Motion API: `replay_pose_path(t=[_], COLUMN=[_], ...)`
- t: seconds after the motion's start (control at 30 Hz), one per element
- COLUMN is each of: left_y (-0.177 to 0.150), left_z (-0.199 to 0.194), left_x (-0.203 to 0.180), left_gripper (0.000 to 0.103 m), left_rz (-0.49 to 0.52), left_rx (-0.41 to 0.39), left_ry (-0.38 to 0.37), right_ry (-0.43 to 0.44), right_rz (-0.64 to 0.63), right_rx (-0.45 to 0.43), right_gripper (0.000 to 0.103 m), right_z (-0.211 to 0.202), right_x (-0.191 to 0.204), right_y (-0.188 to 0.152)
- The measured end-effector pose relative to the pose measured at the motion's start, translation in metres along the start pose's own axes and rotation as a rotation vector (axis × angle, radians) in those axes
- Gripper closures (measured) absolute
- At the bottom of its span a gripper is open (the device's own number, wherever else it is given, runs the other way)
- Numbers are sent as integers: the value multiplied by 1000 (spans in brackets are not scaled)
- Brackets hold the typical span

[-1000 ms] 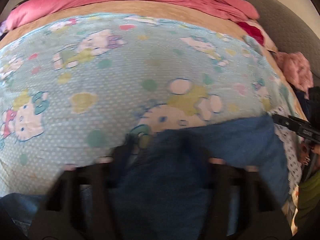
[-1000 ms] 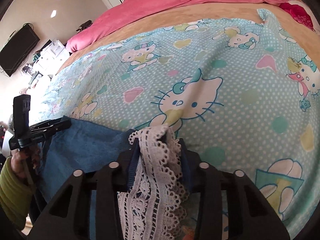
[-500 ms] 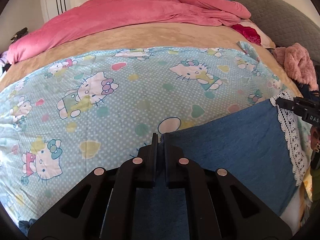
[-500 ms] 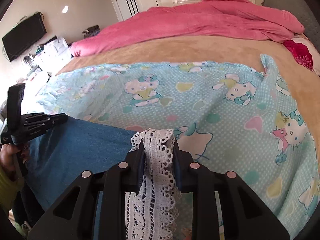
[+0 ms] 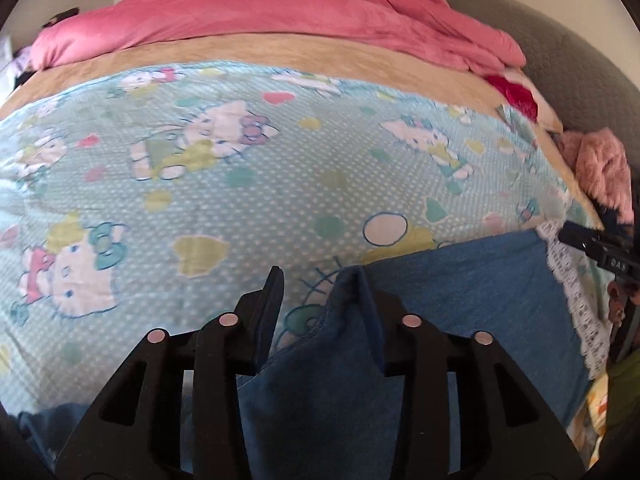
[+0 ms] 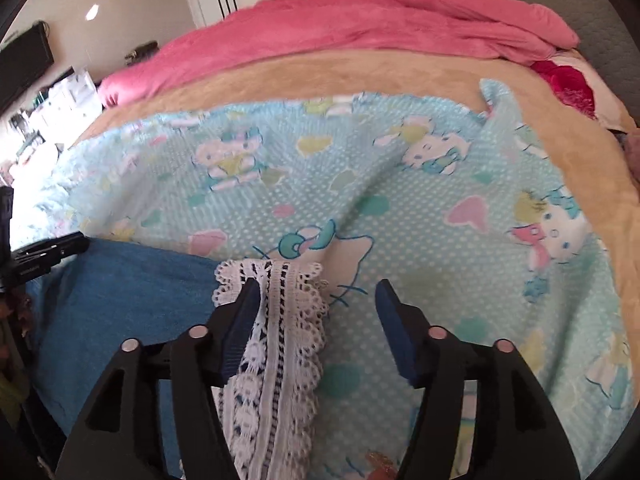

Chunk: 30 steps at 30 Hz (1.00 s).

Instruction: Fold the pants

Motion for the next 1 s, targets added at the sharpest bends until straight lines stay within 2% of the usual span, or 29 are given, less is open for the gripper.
replay_pose_path(t=[0.03, 0.1, 0.17, 0.3, 0.43, 0.6, 0.73, 0.87, 0.93, 1.0], left_y=[1, 3, 3, -8, -27, -56, -65, -66, -70, -80], left_z=[-9, -34, -59, -105, -138, -150, -137, -114, -99, -85], left_x=[3, 11, 20, 41, 51, 46, 21, -11, -16, -10], left_gripper=[70, 50, 37, 23, 16, 11, 10, 10, 10, 10], left_rz=[-10, -9, -18, -38, 3, 34, 49, 120, 141, 170], left_rx=[-16, -61, -97, -152, -165, -124, -91, -60, -16, 30], left_ry=[5, 40, 78, 159, 243, 257, 188, 174, 178, 252], right_ry=[-3, -11, -15, -7, 24, 42, 80, 105, 97, 63], right_rz=[1, -16, -37, -91, -111, -163, -196, -231, -250, -262], right_rx=[-31, -78, -110, -147, -132, -92, -57, -43, -21, 17], right_gripper=[38, 34, 29, 27, 27, 27, 27, 27, 27, 27], right_z=[-15, -40, -60, -91, -102, -97, -86, -78, -71, -64], right_x=[-2, -1, 3, 19, 40, 71, 101, 130, 139, 138], right_y=[1, 1, -2, -18, -39, -58, -68, -76, -79, -83])
Point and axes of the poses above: each gripper's, at about its wrist camera, not at the fingertips, and z roughly the way its jaws point, x to its left, y to its top, the point moved 2 cm from there along z, roughly the way its jaws point, and after that the axes turned 11 degrees about -x, right-handed, at the moved point
